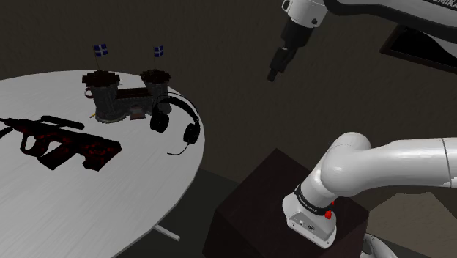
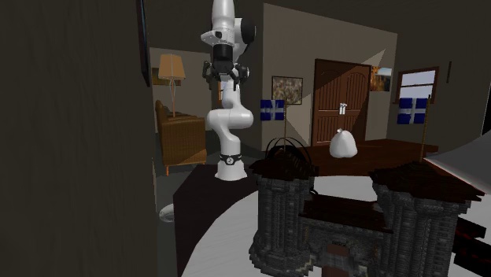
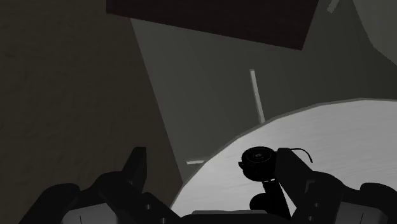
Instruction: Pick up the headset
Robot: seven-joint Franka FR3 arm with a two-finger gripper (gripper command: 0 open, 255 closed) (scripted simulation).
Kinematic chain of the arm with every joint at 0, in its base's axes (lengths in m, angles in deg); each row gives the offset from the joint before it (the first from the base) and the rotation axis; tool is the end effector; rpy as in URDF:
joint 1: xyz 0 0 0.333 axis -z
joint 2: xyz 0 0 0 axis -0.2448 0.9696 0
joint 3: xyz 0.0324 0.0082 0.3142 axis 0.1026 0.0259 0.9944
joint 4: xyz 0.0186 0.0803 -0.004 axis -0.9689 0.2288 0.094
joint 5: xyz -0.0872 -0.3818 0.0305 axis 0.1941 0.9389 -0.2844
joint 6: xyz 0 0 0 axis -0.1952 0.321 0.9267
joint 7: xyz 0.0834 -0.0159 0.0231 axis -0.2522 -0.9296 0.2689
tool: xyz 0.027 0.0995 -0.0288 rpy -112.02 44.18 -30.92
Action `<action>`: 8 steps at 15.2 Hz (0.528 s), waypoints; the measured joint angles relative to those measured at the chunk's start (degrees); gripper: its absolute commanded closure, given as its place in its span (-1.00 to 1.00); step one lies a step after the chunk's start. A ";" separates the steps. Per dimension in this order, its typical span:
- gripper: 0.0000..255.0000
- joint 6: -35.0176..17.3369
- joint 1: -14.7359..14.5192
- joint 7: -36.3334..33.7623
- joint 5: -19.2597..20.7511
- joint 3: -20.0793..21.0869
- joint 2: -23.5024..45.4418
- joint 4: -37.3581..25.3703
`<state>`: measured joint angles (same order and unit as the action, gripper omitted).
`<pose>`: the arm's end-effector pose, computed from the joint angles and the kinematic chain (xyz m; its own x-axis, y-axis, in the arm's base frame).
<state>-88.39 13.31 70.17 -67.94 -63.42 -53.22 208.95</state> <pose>0.3003 -0.0038 0.6232 0.9838 0.1452 0.1056 0.1424 -0.9892 0.0332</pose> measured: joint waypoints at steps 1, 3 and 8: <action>-1.00 0.00 0.00 0.00 0.00 0.00 0.00 0.00; -1.00 -1.30 -0.43 -0.52 -0.50 0.72 2.31 -0.66; -1.00 -6.24 -1.79 -1.83 -1.88 2.88 11.16 -3.21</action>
<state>-94.62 11.52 68.33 -69.82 -60.54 -42.06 205.73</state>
